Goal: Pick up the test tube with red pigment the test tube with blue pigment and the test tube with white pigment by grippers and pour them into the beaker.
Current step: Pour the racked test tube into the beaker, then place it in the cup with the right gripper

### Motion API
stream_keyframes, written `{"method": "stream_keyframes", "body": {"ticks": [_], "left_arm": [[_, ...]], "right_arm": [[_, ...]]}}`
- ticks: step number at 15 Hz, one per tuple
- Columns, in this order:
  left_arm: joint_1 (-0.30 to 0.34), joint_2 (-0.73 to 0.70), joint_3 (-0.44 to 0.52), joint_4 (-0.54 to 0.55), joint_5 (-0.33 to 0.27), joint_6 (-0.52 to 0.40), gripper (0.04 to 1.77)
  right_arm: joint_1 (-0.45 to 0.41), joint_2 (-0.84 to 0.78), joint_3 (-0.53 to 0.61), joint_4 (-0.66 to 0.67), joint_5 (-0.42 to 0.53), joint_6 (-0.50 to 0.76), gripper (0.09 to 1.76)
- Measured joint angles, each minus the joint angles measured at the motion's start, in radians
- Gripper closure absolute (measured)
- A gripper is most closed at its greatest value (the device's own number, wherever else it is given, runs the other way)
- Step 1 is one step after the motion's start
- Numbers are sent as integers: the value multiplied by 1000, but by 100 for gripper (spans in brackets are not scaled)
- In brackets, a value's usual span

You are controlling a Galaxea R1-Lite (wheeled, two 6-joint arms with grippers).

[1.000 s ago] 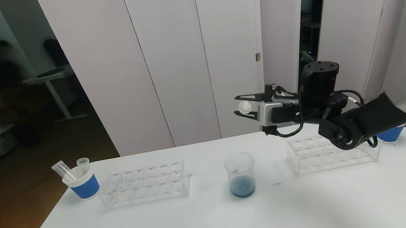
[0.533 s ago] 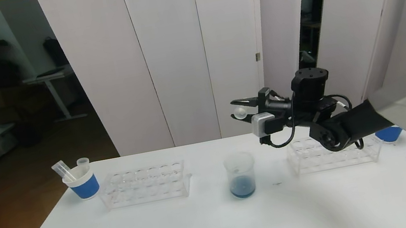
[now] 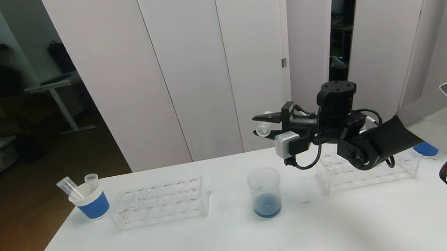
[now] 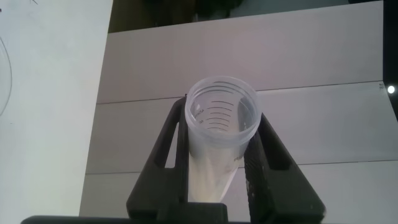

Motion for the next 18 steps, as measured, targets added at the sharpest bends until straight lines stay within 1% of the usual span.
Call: {"method": "stream_keyframes", "body": {"ticks": [18], "left_arm": [[1,0,0,0,0,0,6]], "right_arm": [[6,22,-45,-2,33,-127,127]]}}
